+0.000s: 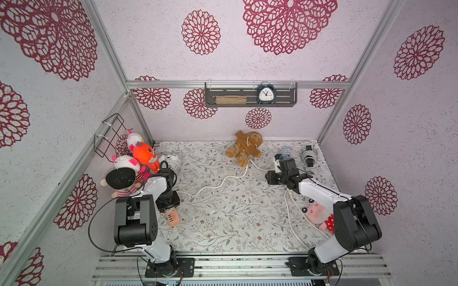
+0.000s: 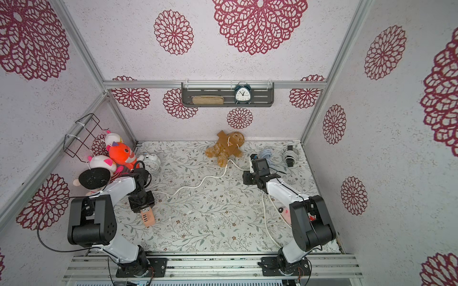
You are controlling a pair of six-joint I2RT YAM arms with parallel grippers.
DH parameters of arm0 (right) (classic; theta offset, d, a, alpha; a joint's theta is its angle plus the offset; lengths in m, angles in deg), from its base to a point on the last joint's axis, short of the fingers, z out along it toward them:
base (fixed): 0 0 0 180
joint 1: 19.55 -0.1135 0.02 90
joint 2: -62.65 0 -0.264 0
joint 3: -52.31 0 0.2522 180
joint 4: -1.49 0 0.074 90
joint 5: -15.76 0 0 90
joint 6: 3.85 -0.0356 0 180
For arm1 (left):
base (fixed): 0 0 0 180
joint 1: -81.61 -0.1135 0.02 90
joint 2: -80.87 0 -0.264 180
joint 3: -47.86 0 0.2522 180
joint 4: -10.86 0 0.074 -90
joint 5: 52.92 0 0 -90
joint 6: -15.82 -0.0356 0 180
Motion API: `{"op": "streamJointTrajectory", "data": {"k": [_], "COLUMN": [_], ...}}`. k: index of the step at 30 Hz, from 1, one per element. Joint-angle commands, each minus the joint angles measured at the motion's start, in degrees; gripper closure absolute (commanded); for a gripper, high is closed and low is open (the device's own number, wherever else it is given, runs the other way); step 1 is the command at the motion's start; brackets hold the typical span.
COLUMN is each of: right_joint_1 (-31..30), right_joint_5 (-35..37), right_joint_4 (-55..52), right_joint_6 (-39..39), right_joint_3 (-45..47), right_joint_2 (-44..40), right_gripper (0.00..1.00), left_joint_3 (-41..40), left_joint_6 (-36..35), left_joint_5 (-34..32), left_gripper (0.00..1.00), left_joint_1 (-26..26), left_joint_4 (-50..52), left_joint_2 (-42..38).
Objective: Unwrap the cord wrapped around the power strip
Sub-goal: Place the power strip at the center of the board, then adjust the power cord at the center of the board.
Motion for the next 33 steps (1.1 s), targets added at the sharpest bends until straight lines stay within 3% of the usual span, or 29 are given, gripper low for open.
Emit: {"op": "streamJointTrajectory", "data": {"k": [1,3,8,12,19,26,33], "right_joint_1": [2.14,4.24,9.61,12.29,18.9,19.33,19.51], "right_joint_5": [4.6,6.54,7.89,8.14,2.67,0.75,-1.93], "right_joint_4": [-4.98,-7.29,-9.07,-8.14,-7.06,-6.06,-5.5], "right_joint_6": [-3.48,-4.85,-5.58,-1.91,3.0,8.96,10.35], "right_joint_3": [-0.37,0.52,3.47,2.18,-7.01,-12.19,-14.83], "right_joint_2": [-3.28,-4.55,-6.92,-5.4,6.83,14.88,19.33], "right_gripper": [0.47,0.47,0.46,0.45,0.45,0.61,0.65], "left_joint_3": [-0.52,-0.91,-0.68,1.64,11.46,19.41,27.64], "left_joint_6": [2.16,1.84,1.42,0.58,-1.38,-1.02,-1.91], "left_joint_5": [0.22,0.01,-0.2,-0.55,-8.37,2.47,1.46], "left_gripper": [0.58,0.45,0.26,0.1,0.06,0.12,0.14], "left_joint_1": [-0.19,-0.19,-0.11,0.41,9.97,21.77,26.56], "left_joint_4": [-2.51,-2.49,-2.8,-0.78,7.58,-2.55,-2.96], "left_joint_2": [0.69,0.61,-0.31,-1.78,-5.9,-1.1,7.37]}}
